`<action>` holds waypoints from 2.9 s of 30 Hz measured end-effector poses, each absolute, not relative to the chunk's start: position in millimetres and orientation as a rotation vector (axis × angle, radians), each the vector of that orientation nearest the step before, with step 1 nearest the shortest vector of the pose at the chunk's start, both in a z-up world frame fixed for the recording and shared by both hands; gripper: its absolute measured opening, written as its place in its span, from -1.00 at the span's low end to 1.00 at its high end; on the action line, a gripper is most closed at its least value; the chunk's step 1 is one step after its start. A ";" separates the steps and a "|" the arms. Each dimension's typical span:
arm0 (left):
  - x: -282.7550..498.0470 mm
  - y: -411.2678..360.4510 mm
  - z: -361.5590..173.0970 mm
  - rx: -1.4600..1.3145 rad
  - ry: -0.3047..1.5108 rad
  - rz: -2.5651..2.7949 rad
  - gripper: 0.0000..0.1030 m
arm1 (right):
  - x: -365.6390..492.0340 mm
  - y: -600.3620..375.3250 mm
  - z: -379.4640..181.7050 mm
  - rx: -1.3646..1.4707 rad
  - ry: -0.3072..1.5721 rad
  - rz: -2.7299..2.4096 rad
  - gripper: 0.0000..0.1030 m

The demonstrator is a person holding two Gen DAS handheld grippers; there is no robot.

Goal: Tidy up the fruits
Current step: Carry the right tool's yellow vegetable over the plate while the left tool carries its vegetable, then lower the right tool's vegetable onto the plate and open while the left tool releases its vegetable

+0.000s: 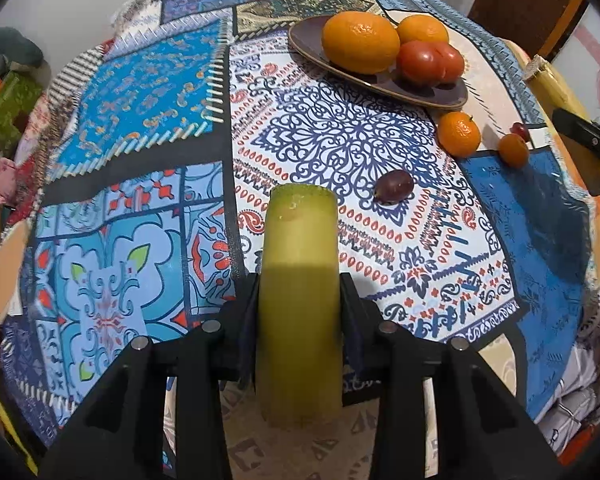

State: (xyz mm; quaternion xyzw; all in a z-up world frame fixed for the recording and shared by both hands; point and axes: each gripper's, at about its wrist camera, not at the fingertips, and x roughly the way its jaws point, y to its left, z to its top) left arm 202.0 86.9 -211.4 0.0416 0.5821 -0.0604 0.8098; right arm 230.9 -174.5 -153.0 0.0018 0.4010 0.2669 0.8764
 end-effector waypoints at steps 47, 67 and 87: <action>285.2 58.5 -114.0 -0.005 0.947 -0.146 -0.29 | 290.1 -149.0 -127.3 -0.040 0.757 0.567 -0.30; 378.1 35.4 -143.3 -0.044 0.961 -0.146 -0.29 | 355.4 -121.0 -155.0 -0.075 0.829 0.565 -0.30; 422.6 46.1 -186.6 -0.073 1.020 -0.133 -0.29 | 387.3 -95.1 -167.5 -0.105 0.888 0.615 -0.52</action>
